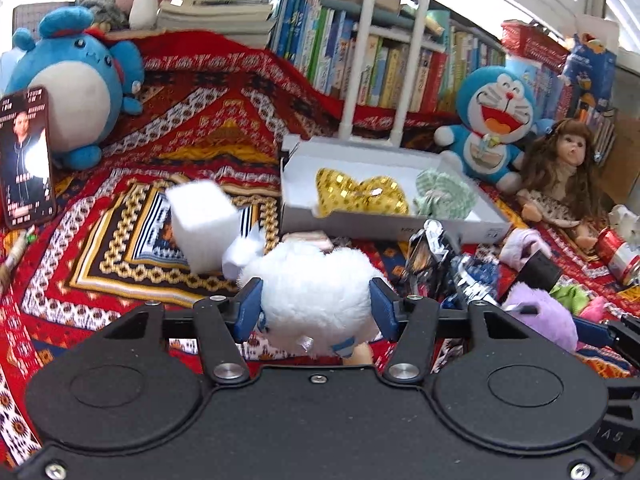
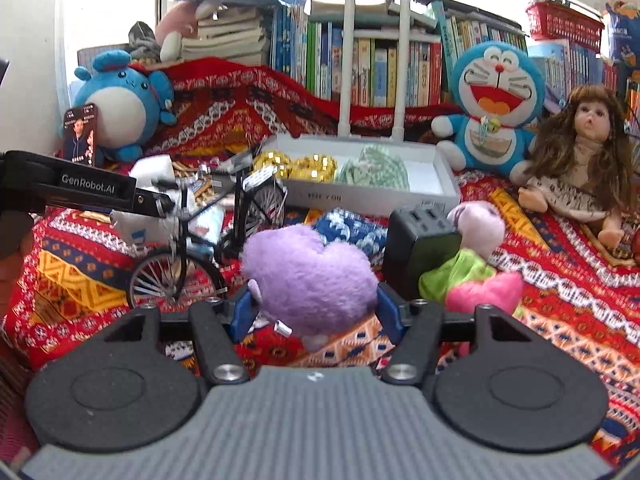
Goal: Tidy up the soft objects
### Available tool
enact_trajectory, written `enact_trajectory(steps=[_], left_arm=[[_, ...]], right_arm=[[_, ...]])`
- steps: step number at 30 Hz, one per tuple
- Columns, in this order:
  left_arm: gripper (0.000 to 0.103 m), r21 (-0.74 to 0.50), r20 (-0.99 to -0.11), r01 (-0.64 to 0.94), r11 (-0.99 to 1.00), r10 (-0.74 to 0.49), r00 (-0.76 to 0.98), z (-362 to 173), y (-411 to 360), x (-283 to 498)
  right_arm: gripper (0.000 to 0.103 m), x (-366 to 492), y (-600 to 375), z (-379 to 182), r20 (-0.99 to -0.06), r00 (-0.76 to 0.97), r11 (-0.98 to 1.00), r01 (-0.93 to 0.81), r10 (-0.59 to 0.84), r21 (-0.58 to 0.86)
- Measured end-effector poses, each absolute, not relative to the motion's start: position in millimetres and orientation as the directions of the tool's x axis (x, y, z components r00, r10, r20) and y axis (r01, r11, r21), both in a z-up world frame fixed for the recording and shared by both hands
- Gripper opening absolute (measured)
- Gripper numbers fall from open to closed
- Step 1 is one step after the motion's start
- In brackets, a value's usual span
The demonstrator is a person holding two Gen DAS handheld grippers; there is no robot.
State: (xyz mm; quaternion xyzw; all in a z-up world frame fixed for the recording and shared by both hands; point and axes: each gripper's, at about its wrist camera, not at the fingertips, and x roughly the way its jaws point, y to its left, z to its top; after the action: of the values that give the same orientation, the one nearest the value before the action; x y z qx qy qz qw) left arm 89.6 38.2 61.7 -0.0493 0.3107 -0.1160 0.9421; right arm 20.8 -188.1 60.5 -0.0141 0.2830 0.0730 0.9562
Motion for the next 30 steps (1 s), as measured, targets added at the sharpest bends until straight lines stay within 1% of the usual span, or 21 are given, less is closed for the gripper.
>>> enact_trajectory(steps=[7, 14, 19, 21, 26, 30], left_arm=[[0.055, -0.210, -0.552, 0.229, 0.950, -0.309, 0.775, 97.1, 44.9, 110.4], [0.055, -0.249, -0.560, 0.274, 0.929, -0.369, 0.741, 127.9, 36.3, 164.4], [0.055, -0.303, -0.614, 0.274, 0.913, -0.407, 0.677, 133.1, 20.6, 219.2], [0.055, -0.306, -0.621, 0.282, 0.909, -0.415, 0.665, 130.8, 11.8, 237.3], [0.055, -0.305, -0.651, 0.257, 0.917, -0.398, 0.647, 115.7, -9.6, 275.8], [0.055, -0.286, -0.667, 0.237, 0.928, -0.371, 0.646, 104.2, -21.9, 297.6]], right_arm=[[0.066, 35.9, -211.3, 96.7, -0.521, 0.838, 0.987, -0.141, 0.159, 0.075], [0.066, 85.0, -240.7, 130.4, -0.528, 0.838, 0.990, -0.107, 0.137, 0.088], [0.066, 139.1, -258.1, 140.5, -0.580, 0.803, 0.989, -0.086, 0.138, 0.117], [0.066, 161.2, -262.8, 139.4, -0.609, 0.783, 0.990, -0.068, 0.128, 0.121], [0.066, 210.4, -268.7, 125.0, -0.664, 0.746, 0.997, -0.003, 0.051, 0.074], [0.066, 237.4, -278.5, 104.4, -0.715, 0.696, 0.990, 0.039, 0.073, 0.139]])
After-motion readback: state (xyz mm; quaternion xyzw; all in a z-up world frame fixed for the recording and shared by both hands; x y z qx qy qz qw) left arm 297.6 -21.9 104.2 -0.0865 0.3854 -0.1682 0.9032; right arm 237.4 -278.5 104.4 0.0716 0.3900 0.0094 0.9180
